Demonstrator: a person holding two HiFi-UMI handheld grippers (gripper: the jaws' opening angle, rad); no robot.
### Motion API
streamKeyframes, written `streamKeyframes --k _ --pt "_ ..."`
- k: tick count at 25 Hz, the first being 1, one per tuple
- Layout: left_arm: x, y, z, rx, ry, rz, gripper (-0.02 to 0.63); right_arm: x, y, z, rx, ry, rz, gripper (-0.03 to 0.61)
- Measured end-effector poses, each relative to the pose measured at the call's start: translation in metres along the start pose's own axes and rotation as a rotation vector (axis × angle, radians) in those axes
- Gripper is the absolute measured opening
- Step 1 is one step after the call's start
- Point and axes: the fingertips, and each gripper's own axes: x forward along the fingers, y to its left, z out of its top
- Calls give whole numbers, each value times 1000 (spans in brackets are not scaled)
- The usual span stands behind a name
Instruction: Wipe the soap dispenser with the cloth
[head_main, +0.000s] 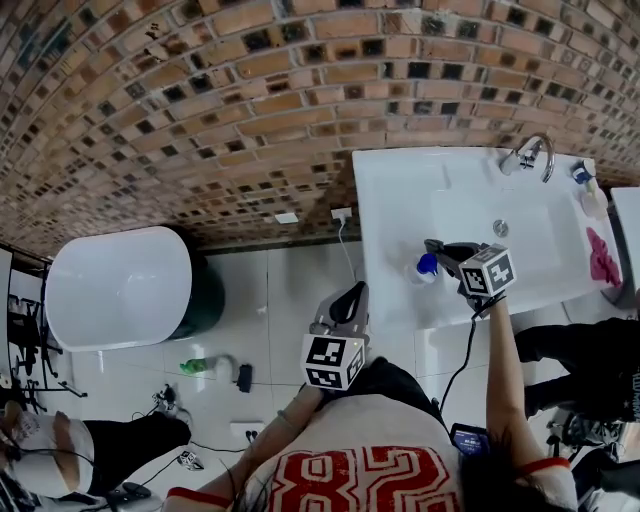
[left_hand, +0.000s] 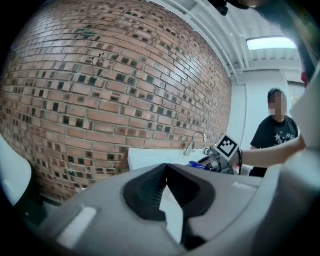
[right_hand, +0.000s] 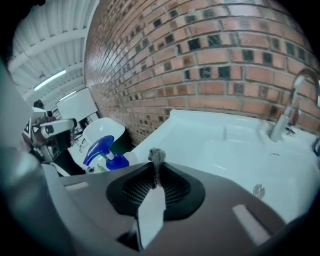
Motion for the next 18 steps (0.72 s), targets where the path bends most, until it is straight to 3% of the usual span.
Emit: streamKeyframes --k 5,11,14,18 --pt "1 -14 -2 12 3 -58 3 -44 1 -8 146 -91 -130 48" --pt "-1 -28 -6 21 6 -113 3 -97 28 15 269 -242 -229 48" --pt "-1 -32 -5 24 4 -134 3 -113 45 33 316 -328 -234 48" --pt "-2 -35 -6 23 3 -151 3 -115 69 57 396 -422 -178 48"
